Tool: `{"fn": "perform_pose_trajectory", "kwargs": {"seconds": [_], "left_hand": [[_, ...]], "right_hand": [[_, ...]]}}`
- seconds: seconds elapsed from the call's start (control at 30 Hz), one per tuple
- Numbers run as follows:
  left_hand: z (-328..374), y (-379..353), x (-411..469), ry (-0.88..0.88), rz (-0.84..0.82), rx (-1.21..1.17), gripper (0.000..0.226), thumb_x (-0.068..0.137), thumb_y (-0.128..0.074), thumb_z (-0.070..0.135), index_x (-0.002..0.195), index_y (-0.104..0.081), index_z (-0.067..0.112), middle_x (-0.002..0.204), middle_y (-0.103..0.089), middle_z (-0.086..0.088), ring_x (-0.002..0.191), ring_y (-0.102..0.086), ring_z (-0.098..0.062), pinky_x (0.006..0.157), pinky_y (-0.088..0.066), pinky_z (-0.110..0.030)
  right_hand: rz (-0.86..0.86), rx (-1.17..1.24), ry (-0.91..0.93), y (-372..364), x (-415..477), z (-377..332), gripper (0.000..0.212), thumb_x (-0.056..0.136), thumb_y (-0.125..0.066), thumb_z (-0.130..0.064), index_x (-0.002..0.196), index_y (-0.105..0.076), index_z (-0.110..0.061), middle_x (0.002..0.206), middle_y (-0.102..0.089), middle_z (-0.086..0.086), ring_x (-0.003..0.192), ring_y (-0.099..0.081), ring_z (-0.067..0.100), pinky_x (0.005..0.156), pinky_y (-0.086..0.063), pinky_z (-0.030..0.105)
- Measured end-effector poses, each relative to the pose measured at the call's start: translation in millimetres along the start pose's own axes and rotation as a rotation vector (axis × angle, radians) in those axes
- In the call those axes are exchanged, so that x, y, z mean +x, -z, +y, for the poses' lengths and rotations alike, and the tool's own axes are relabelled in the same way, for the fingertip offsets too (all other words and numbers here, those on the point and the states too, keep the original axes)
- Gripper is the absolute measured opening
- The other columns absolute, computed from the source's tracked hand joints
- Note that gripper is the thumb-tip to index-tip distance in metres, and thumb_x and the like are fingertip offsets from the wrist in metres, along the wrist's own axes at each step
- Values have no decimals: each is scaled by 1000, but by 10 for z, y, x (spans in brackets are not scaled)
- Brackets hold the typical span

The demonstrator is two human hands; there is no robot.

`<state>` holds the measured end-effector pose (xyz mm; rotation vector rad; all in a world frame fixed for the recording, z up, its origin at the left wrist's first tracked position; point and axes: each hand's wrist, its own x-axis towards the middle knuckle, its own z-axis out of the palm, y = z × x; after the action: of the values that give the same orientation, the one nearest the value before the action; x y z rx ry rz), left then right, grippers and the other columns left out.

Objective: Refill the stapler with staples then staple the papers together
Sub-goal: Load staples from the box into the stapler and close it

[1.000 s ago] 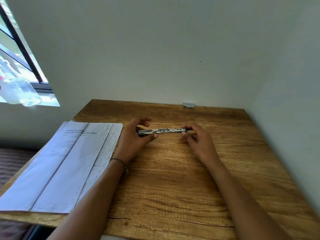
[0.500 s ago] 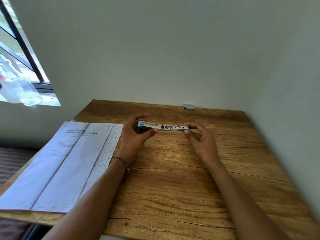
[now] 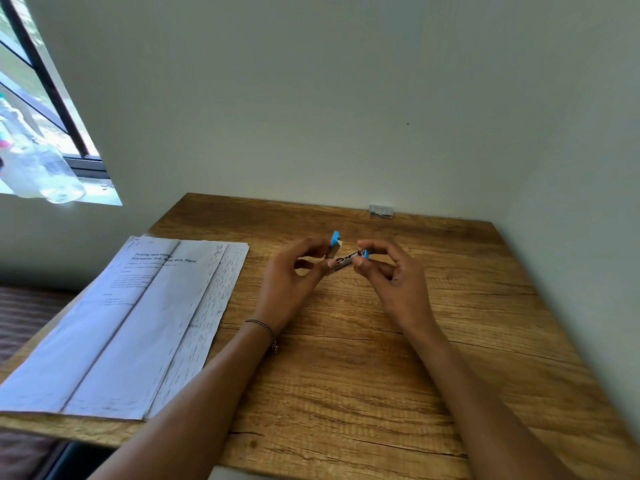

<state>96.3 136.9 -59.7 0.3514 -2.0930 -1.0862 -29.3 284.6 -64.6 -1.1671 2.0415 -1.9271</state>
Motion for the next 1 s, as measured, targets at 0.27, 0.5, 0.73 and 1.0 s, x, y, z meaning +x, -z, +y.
{"fn": "perform_pose_trajectory", "kwargs": {"seconds": [0.27, 0.5, 0.73, 1.0], "left_hand": [[16, -87, -42, -44, -122, 169, 62, 82, -78, 49, 136, -58, 25, 128, -67, 12, 115, -63, 0, 96, -54, -20], [2, -85, -33, -51, -102, 147, 50, 83, -80, 40, 128, -65, 25, 119, -69, 10, 103, -67, -2, 89, -60, -29], [52, -82, -54, -27, -150, 45, 45, 80, -85, 30, 121, -71, 19, 112, -71, 8, 98, -70, -5, 87, -61, -31], [91, -55, -49, -55, -216, 75, 38, 84, -79, 29, 120, -72, 22, 111, -74, 7, 100, -68, -3, 88, -58, -24]], "right_hand": [[35, 40, 17, 3, -22, -25, 25, 82, -83, -33, 101, -72, -20, 98, -76, -8, 88, -77, 11, 76, -63, 29], [-30, 57, -3, -40, -10, -59, 47, 78, -85, -34, 120, -66, -27, 102, -70, -6, 97, -72, 10, 76, -61, 26], [-122, -15, -39, -18, -15, -106, 51, 75, -72, -57, 122, -66, -40, 123, -68, -13, 113, -62, -2, 79, -57, 16], [-92, 21, -73, -20, 1, -34, 40, 79, -83, -33, 113, -66, -21, 108, -71, -10, 105, -64, -5, 71, -53, 11]]}}
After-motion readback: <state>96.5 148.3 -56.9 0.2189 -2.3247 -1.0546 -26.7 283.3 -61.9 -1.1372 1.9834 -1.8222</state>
